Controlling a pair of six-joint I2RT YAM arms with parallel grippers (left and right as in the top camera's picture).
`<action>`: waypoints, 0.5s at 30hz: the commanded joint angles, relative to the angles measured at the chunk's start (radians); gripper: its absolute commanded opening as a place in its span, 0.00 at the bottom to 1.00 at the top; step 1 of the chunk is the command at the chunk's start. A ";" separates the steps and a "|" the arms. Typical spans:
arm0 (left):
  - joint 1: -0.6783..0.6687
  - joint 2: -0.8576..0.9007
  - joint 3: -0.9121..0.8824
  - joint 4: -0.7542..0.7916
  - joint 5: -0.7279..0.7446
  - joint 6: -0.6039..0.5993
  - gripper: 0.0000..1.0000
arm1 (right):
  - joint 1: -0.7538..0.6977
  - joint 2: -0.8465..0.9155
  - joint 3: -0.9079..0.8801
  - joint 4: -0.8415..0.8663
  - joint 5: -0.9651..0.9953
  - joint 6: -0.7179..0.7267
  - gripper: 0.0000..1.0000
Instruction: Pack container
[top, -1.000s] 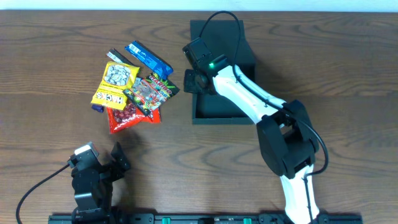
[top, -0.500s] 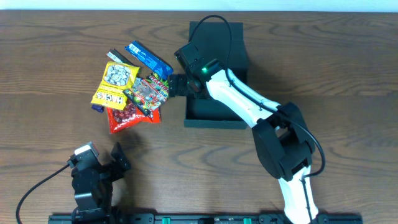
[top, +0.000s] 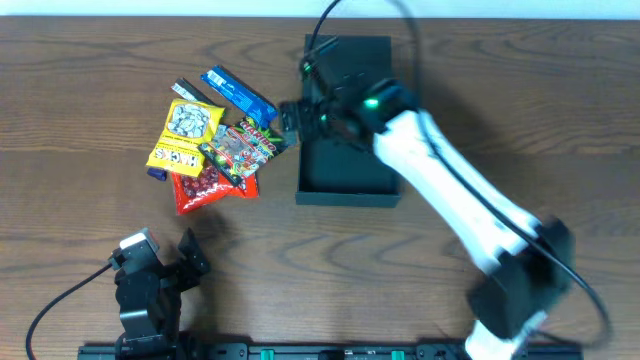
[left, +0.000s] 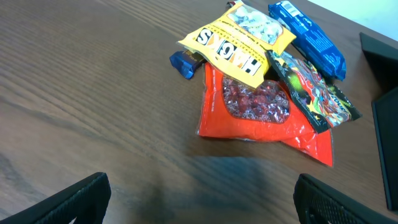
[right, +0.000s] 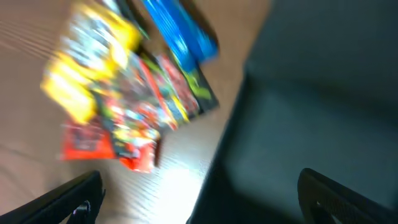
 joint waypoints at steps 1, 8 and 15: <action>-0.004 -0.006 -0.009 0.000 -0.003 0.014 0.95 | -0.003 -0.097 0.023 -0.002 0.037 -0.140 0.99; -0.004 -0.006 -0.009 0.000 -0.003 0.014 0.95 | -0.016 -0.156 0.021 -0.099 0.166 -0.262 0.99; -0.004 -0.006 -0.009 0.000 -0.003 0.014 0.95 | -0.019 -0.154 0.006 -0.152 0.207 -0.287 0.99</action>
